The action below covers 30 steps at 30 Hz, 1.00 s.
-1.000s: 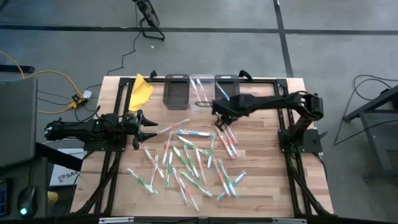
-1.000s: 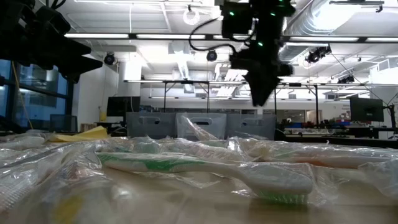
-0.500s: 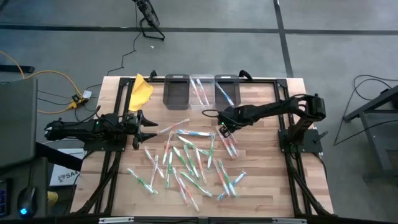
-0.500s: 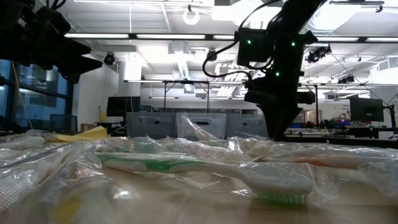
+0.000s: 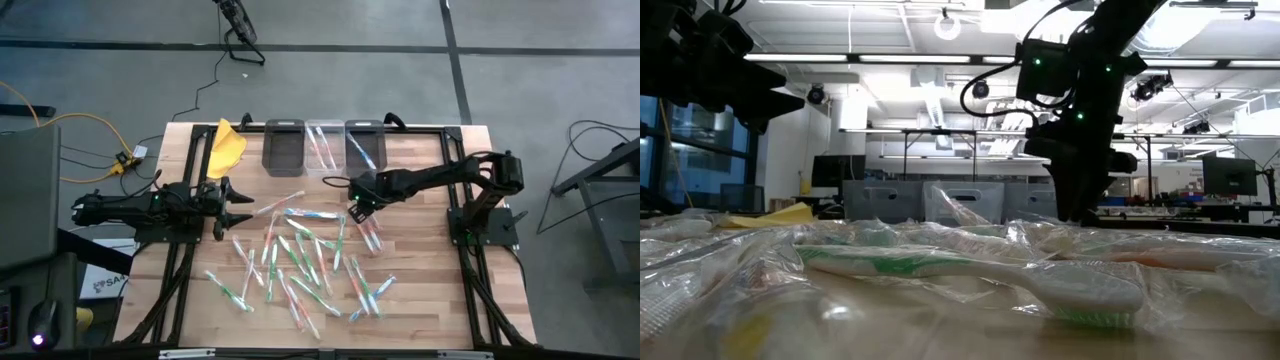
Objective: Pick & Place Toothbrushes
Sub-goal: Put the orange toothbrush into the transparent bin
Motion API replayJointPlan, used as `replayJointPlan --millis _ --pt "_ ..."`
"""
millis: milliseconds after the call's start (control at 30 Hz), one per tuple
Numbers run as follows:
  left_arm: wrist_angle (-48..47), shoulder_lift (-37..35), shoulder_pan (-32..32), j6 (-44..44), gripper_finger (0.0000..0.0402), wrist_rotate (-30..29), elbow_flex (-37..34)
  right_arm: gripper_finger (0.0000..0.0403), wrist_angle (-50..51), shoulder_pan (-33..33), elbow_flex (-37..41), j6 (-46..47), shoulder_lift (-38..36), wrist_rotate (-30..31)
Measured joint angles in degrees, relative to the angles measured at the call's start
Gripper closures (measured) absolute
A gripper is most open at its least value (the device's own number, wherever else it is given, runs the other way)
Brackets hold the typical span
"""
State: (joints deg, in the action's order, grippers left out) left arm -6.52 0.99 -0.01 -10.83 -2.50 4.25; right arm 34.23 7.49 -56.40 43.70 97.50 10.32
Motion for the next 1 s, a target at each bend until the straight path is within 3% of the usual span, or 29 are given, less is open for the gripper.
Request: replayJointPlan --millis 600,733,900,1000 --pt "-0.04 -0.01 0.00 0.00 0.0169 -0.04 0.00 0.0282 -6.27 0.00 5.08 2.43 0.32 0.05" --pt "-0.05 -0.01 0.00 0.00 0.0169 -0.04 0.00 0.0315 -6.54 0.00 5.08 1.32 0.32 0.00" --pt "-0.07 -0.02 0.00 0.00 0.0169 -0.04 0.00 0.0387 -6.78 0.00 5.07 1.08 0.32 1.46" --pt "-0.07 -0.02 0.00 -0.02 0.0169 -0.04 0.00 0.0390 -7.07 0.00 5.07 0.84 0.32 1.64"
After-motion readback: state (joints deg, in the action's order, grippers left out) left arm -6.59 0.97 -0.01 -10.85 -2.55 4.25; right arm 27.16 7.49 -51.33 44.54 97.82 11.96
